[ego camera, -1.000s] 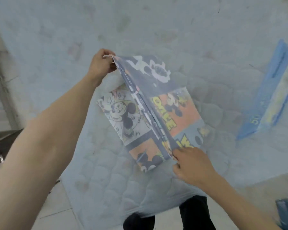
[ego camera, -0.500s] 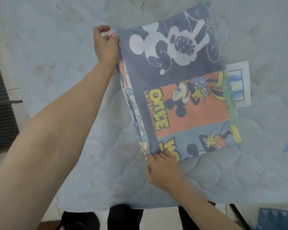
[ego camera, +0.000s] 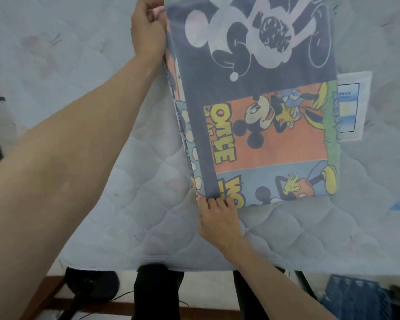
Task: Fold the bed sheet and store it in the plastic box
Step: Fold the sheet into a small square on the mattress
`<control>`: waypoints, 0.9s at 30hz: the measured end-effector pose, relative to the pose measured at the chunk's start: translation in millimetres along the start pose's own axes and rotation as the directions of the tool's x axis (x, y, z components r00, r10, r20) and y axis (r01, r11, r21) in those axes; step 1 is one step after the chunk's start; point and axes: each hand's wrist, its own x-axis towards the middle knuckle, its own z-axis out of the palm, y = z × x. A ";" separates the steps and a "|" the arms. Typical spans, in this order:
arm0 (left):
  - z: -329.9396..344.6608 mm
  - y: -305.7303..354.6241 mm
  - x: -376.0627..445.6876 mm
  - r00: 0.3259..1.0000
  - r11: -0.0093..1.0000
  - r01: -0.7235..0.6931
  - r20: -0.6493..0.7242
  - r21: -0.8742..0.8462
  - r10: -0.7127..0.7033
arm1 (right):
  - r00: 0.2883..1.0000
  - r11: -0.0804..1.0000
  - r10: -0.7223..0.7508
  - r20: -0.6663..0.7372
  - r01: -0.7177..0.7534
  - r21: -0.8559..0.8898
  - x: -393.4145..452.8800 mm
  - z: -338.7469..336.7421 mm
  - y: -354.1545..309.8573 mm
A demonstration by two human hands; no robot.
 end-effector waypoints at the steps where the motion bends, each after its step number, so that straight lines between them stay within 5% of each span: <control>1: -1.4 -0.9 -1.5 1.000 1.000 -0.017 0.018 0.004 0.017 | 0.999 1.000 -0.005 -0.051 0.005 0.001 -2.4 1.5 1.4; 6: -4.2 -3.8 1.5 0.995 0.995 0.034 0.091 0.092 -0.042 | 0.954 0.992 -0.022 -0.299 0.058 0.111 -6.7 -3.0 3.9; 9: -1.8 -3.5 3.7 0.998 0.987 0.046 0.046 0.155 -0.053 | 0.896 0.966 0.115 -0.428 0.000 0.260 -16.5 -18.4 11.8; 17: 9.3 44.5 -15.7 0.993 0.976 0.088 0.061 0.199 -0.102 | 0.777 0.947 0.229 -0.587 -0.038 0.319 -29.7 -116.6 35.0; 20: 21.6 94.9 -24.6 0.990 0.989 0.035 0.133 0.141 -0.054 | 0.724 0.895 0.375 -0.579 -0.119 0.430 -42.7 -156.7 43.6; 23: 38.6 164.5 -44.2 0.976 0.993 0.009 0.214 0.119 -0.034 | 0.615 0.725 0.672 -0.413 -0.430 0.539 -67.8 -220.9 75.1; 27: 93.9 278.4 -55.9 0.970 0.993 0.010 0.242 0.120 -0.039 | 0.287 0.448 0.894 -0.345 -0.553 0.703 -99.7 -298.9 156.3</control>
